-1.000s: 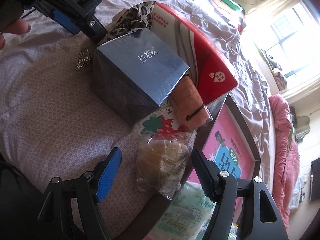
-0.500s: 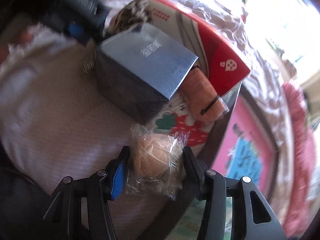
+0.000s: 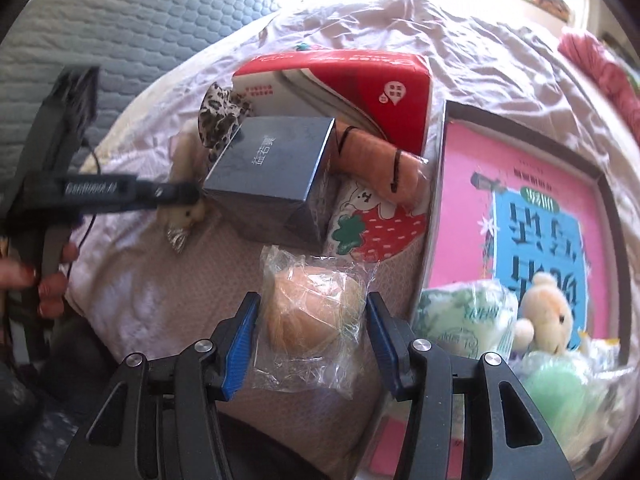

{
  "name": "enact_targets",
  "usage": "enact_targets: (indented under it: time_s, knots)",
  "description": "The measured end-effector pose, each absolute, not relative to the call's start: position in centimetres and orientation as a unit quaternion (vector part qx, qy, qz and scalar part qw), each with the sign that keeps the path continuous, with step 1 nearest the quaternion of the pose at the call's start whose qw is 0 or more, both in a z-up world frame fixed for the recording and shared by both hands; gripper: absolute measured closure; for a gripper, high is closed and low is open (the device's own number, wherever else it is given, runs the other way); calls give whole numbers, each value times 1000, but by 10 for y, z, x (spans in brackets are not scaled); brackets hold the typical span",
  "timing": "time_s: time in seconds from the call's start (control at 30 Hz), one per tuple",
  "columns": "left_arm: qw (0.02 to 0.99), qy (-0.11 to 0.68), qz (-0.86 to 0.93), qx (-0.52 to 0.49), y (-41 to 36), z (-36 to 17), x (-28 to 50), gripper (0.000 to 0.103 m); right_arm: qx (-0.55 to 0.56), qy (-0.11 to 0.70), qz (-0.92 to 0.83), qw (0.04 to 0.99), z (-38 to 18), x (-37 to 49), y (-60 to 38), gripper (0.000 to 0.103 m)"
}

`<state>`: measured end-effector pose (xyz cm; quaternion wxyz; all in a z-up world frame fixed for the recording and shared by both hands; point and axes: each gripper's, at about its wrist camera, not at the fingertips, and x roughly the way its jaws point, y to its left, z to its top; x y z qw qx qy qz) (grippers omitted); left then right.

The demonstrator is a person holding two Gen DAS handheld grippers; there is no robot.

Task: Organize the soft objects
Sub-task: 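Grasp the cream bunny plush with the left tool while the right tool grasps the bagged bread bun, then carry the bunny plush and bread bun over the pink book tray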

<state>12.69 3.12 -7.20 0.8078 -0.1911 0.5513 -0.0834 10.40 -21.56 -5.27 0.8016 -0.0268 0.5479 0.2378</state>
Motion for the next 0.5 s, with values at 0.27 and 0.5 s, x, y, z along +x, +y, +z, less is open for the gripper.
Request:
enact_targets:
  time_s: [0.27,0.5]
  knots:
    - [823,541,-82,-153,22,-46,101,69,-3,532,233,814,-35,83,-222,49]
    - [840,520,-88,-124,5,-16,87,69,11,514,231,826,-15,74,-226,49]
